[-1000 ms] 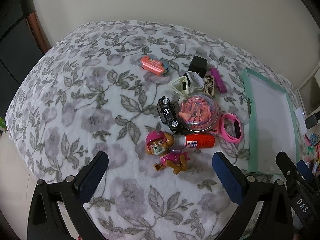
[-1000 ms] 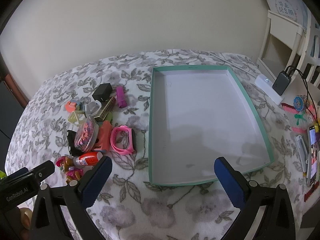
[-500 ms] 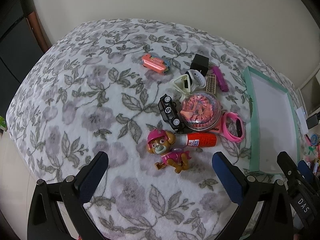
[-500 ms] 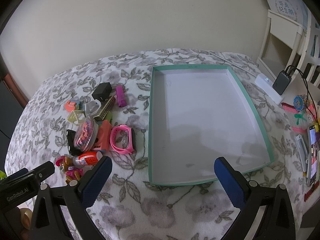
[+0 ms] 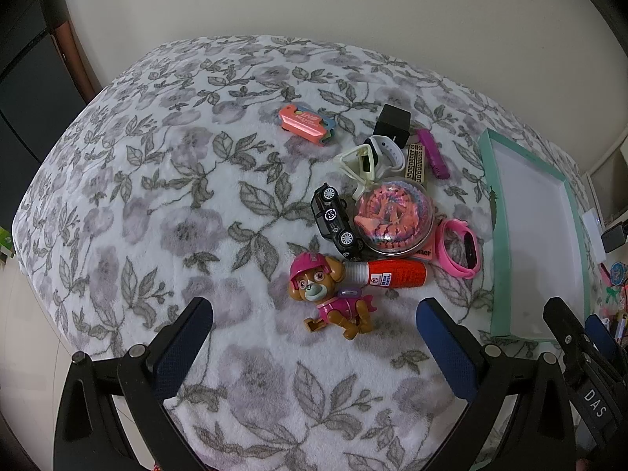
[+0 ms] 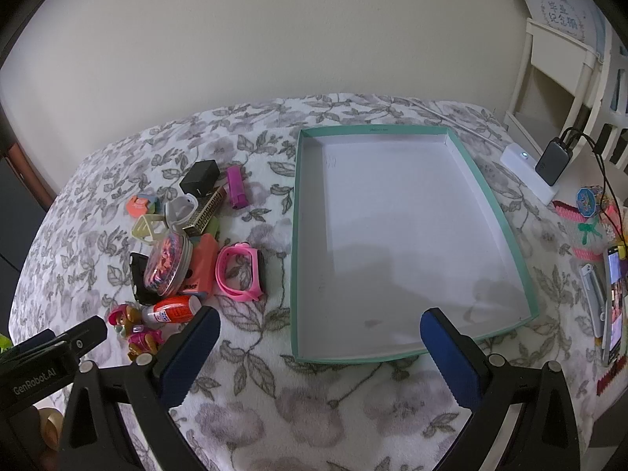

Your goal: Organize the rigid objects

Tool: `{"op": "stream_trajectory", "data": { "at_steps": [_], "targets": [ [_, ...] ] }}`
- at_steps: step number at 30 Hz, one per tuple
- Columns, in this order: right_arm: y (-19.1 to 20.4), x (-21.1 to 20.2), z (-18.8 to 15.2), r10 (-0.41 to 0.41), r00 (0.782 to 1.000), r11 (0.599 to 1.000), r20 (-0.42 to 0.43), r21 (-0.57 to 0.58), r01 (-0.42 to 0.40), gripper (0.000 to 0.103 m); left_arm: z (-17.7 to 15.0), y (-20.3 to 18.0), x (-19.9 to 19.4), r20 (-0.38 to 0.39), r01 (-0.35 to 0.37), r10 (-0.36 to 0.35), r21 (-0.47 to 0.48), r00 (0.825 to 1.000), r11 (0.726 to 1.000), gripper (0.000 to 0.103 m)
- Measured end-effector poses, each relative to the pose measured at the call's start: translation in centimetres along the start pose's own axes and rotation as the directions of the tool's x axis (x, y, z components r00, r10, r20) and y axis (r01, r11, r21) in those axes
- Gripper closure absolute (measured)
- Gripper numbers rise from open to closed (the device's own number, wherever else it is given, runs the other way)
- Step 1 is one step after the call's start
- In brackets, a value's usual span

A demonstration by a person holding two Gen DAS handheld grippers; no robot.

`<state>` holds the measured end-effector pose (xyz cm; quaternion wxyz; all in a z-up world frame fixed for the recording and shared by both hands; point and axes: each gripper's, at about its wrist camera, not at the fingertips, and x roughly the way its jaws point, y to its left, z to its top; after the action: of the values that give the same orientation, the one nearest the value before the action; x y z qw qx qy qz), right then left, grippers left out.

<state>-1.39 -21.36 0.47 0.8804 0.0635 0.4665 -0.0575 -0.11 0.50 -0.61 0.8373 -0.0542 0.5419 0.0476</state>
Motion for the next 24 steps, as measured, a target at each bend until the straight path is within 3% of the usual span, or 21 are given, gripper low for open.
{"op": "stream_trajectory", "data": {
  "at_steps": [11, 17, 21, 24],
  "targets": [
    [0.2, -0.2, 0.2, 0.019, 1.0, 1.0, 0.007, -0.004, -0.019, 0.0, 0.5, 0.2, 0.4, 0.01, -0.027, 0.027, 0.002, 1.0, 1.0, 0.0],
    [3.5, -0.2, 0.7, 0.069, 0.996, 0.989, 0.054, -0.133, -0.061, 0.0, 2.0, 2.1, 1.3, 0.017, -0.04, 0.041, -0.056, 0.999, 0.998, 0.0],
    [5.9, 0.8, 1.2, 0.099, 0.995, 0.976, 0.024, -0.197, -0.092, 0.0, 2.8, 3.3, 1.8, 0.007, -0.05, 0.051, -0.088, 0.999, 0.995, 0.0],
    [7.7, 1.7, 1.4, 0.104, 0.995, 0.961, -0.003, -0.255, -0.102, 0.002, 3.0, 4.1, 2.9, -0.033, -0.024, 0.02, -0.124, 0.999, 0.992, 0.0]
  ]
}}
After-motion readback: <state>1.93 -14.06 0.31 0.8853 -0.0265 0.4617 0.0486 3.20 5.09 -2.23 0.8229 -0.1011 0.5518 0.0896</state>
